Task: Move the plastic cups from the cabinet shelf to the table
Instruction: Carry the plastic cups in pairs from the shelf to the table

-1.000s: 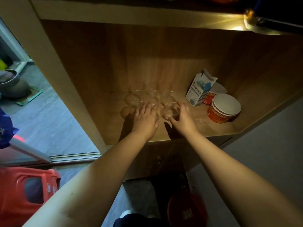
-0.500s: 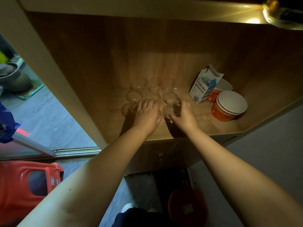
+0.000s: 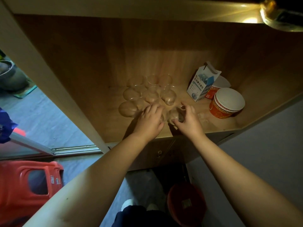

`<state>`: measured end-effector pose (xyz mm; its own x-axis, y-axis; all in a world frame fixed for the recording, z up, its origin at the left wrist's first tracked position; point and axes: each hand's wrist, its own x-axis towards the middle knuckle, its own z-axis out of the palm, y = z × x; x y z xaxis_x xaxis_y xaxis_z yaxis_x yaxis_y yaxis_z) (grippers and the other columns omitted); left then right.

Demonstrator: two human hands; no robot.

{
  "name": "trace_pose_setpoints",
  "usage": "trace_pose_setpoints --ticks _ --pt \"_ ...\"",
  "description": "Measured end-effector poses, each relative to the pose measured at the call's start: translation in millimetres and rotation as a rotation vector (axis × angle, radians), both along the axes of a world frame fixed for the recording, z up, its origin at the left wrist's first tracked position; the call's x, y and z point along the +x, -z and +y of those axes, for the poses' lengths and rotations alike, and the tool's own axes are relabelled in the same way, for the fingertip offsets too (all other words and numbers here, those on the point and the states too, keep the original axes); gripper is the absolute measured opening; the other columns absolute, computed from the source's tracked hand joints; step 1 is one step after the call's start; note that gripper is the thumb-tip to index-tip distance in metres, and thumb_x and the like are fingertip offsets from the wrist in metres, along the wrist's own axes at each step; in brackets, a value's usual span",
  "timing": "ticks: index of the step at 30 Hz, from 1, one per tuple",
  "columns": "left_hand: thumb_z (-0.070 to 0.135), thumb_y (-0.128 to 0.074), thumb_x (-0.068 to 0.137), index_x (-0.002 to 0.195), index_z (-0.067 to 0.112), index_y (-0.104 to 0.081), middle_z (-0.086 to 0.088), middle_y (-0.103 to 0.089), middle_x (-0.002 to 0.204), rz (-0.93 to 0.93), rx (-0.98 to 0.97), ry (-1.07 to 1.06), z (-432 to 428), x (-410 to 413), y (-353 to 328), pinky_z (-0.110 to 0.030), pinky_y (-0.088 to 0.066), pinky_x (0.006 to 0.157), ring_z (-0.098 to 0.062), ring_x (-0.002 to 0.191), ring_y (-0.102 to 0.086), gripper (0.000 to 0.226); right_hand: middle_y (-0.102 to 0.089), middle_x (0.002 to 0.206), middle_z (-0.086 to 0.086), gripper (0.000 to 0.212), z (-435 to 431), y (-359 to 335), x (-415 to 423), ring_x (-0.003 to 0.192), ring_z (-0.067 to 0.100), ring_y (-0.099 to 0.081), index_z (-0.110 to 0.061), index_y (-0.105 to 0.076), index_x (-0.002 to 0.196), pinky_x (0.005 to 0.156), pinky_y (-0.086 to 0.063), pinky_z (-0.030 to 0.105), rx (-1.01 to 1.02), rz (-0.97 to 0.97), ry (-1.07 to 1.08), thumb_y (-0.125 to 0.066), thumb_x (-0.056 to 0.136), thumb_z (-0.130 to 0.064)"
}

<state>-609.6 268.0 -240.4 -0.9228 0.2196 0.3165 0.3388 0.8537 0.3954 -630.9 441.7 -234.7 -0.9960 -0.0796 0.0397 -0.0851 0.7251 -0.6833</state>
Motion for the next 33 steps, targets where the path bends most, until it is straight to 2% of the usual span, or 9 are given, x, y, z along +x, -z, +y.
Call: trace_pose_setpoints --ticks 3,7,10,15,21,24,26,29,33 --pt "0.023 -0.066 0.082 0.132 0.014 -0.043 -0.006 -0.042 0.134 -0.041 0.103 0.02 3.0 2.8 2.1 -0.036 -0.038 0.099 -0.021 0.125 -0.036 0.056 -0.042 0.135 0.009 0.078 -0.9 1.1 1.2 0.127 0.021 -0.043 -0.013 -0.033 0.142 0.102 -0.038 0.032 0.003 0.015 -0.006 -0.075 0.077 -0.02" --pt "0.026 -0.068 0.081 0.138 0.017 -0.034 -0.004 -0.029 0.146 -0.109 0.246 -0.013 4.0 5.7 5.3 -0.03 -0.024 0.104 -0.019 0.133 -0.026 0.068 -0.041 0.137 0.008 0.08 -0.4 3.0 0.2 0.128 0.02 -0.042 -0.013 -0.032 0.143 0.101 -0.036 0.028 0.003 0.012 -0.019 -0.076 0.076 -0.021" --pt "0.026 -0.072 0.078 0.142 0.014 -0.027 -0.006 -0.025 0.149 -0.169 0.33 -0.063 5.6 7.0 6.0 -0.024 -0.02 0.106 -0.021 0.136 -0.028 0.079 -0.039 0.14 0.008 0.086 0.5 3.1 -0.1 0.129 0.019 -0.041 -0.014 -0.03 0.144 0.102 -0.033 0.026 -0.007 0.003 -0.013 -0.078 0.074 -0.024" --pt "0.025 -0.076 0.074 0.145 0.019 -0.02 -0.009 -0.031 0.148 -0.306 0.467 -0.176 12.2 4.1 5.9 -0.025 -0.027 0.101 -0.022 0.134 -0.034 0.091 -0.039 0.143 0.011 0.095 -1.9 4.4 0.5 0.129 0.019 -0.042 -0.013 -0.026 0.145 0.104 -0.032 0.024 -0.117 -0.065 0.062 -0.082 0.069 -0.019" --pt "0.021 -0.077 0.072 0.141 0.014 -0.029 -0.008 -0.046 0.138 -0.364 0.52 -0.24 17.4 1.6 8.1 -0.028 -0.035 0.101 -0.021 0.126 -0.045 0.084 -0.055 0.127 0.004 0.083 -5.4 1.8 3.9 0.117 0.015 -0.051 -0.015 -0.035 0.14 0.102 -0.043 0.035 -0.176 -0.117 0.114 -0.08 0.07 -0.016" --pt "0.019 -0.078 0.071 0.139 0.014 -0.032 -0.007 -0.047 0.137 -0.359 0.546 -0.237 16.8 2.6 3.6 -0.033 -0.039 0.103 -0.02 0.125 -0.046 0.082 -0.056 0.126 0.004 0.079 -4.1 -3.5 6.7 0.115 0.014 -0.053 -0.014 -0.039 0.137 0.1 -0.044 0.033 -0.192 -0.105 0.105 -0.08 0.07 -0.014" --pt "0.018 -0.079 0.071 0.137 0.014 -0.035 -0.007 -0.048 0.136 -0.335 0.589 -0.24 16.4 4.2 -3.0 -0.027 -0.038 0.099 -0.02 0.124 -0.047 0.08 -0.055 0.127 0.006 0.077 -2.4 -9.0 8.7 0.115 0.013 -0.052 -0.014 -0.039 0.137 0.1 -0.043 0.03 -0.196 -0.086 0.094 -0.079 0.071 -0.013" --pt "0.017 -0.079 0.071 0.137 0.017 -0.036 -0.005 -0.049 0.135 -0.293 0.66 -0.263 17.3 8.4 -17.0 -0.021 -0.037 0.094 -0.016 0.122 -0.047 0.079 -0.051 0.129 0.009 0.078 -0.1 -20.4 13.1 0.117 0.014 -0.051 -0.014 -0.038 0.139 0.103 -0.043 0.035 -0.245 -0.074 0.074 -0.078 0.072 -0.011" --pt "0.014 -0.077 0.073 0.137 0.019 -0.034 -0.003 -0.048 0.134 -0.259 0.733 -0.271 17.8 18.9 -37.6 -0.018 -0.034 0.092 -0.015 0.121 -0.046 0.077 -0.049 0.132 0.005 0.085 3.3 -36.0 21.3 0.121 0.014 -0.049 -0.018 -0.028 0.145 0.103 -0.043 0.036 -0.304 -0.078 0.057 -0.076 0.074 -0.013"
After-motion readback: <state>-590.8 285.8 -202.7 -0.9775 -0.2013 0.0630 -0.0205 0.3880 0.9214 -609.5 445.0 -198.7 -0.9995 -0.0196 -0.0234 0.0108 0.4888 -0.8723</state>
